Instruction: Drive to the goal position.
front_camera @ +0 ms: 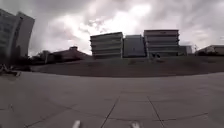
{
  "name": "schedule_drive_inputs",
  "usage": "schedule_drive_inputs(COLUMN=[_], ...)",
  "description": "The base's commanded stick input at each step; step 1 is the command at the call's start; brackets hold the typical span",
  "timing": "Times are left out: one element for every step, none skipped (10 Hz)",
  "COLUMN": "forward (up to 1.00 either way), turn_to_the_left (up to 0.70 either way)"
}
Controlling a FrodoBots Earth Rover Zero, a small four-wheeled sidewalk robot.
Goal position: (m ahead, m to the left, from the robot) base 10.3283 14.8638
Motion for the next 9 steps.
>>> schedule_drive_inputs(forward=[0.7,0.7,0.7,0.7,0.7,0.7,0.7,0.7,0.7], turn_to_the_left=[0.0,0.0,0.0,0.0,0.0,0.0,0.0,0.0,0.0])
